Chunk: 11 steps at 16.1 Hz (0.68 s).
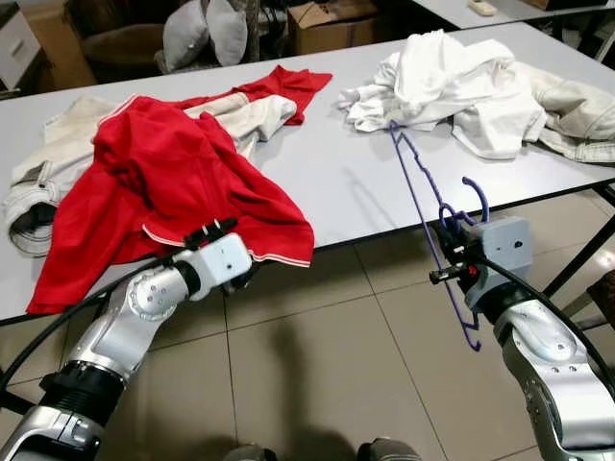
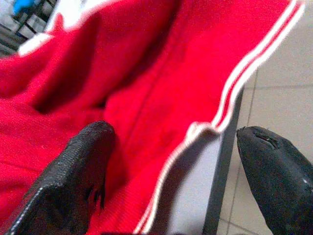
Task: Hang hanger
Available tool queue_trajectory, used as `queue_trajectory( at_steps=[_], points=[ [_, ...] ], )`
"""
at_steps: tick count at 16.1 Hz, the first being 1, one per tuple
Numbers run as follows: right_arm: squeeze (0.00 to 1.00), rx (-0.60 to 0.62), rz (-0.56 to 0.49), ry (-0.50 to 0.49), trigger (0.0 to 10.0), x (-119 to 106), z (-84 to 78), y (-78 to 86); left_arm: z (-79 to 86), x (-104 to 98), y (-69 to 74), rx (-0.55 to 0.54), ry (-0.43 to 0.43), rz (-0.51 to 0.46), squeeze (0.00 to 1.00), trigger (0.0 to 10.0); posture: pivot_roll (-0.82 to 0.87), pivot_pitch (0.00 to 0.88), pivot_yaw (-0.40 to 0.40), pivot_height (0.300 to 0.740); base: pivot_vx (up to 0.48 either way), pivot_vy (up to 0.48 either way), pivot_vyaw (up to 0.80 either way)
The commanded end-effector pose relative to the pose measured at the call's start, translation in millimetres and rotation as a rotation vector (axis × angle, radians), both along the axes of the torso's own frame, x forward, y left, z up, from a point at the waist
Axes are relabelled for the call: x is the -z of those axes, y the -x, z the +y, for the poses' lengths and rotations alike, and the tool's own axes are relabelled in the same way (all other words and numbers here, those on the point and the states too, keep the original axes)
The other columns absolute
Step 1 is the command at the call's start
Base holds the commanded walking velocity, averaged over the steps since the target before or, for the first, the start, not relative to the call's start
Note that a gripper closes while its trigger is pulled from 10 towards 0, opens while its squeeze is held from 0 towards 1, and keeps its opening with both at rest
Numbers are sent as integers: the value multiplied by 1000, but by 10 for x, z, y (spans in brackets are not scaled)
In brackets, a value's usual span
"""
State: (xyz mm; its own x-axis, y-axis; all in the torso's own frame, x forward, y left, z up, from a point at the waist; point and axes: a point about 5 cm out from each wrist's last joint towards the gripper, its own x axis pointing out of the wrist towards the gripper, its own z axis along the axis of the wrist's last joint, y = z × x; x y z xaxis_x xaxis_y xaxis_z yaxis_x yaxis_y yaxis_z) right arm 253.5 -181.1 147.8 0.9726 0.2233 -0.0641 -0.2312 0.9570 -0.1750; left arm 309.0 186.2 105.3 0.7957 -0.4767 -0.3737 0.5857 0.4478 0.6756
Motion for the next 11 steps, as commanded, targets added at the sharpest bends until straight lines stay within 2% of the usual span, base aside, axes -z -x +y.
queue_trajectory(
  at_steps=[1,4,5,6,7,8,11],
  points=[
    [0,-24,7,-27,10000,-12,48,-10,40,-44,-25,11,-29,-11,0,10000,-185,80,74,740,0,0,0],
    [0,-52,26,-14,10000,0,89,-15,62,-76,-23,49,-53,-25,0,10000,-179,75,63,740,0,0,0],
    [0,-59,30,-17,10000,5,105,-25,73,-97,-52,33,-50,-55,0,9529,-180,73,63,740,0,0,0],
    [0,-68,16,-8,10000,-7,119,-30,75,-108,-69,25,-48,-71,0,7647,-180,73,63,740,0,0,0],
    [0,-94,-18,-5,10000,-41,155,-25,70,-130,-92,16,-34,-89,0,1647,-180,74,66,740,0,0,0],
    [0,-108,-23,8,10000,-44,169,-14,63,-142,-93,23,-24,-87,0,0,-180,74,66,740,0,0,0],
    [0,-118,-22,4,10000,-39,185,1,61,-155,-94,38,-21,-91,0,0,-180,74,67,740,0,0,0]
  ],
)
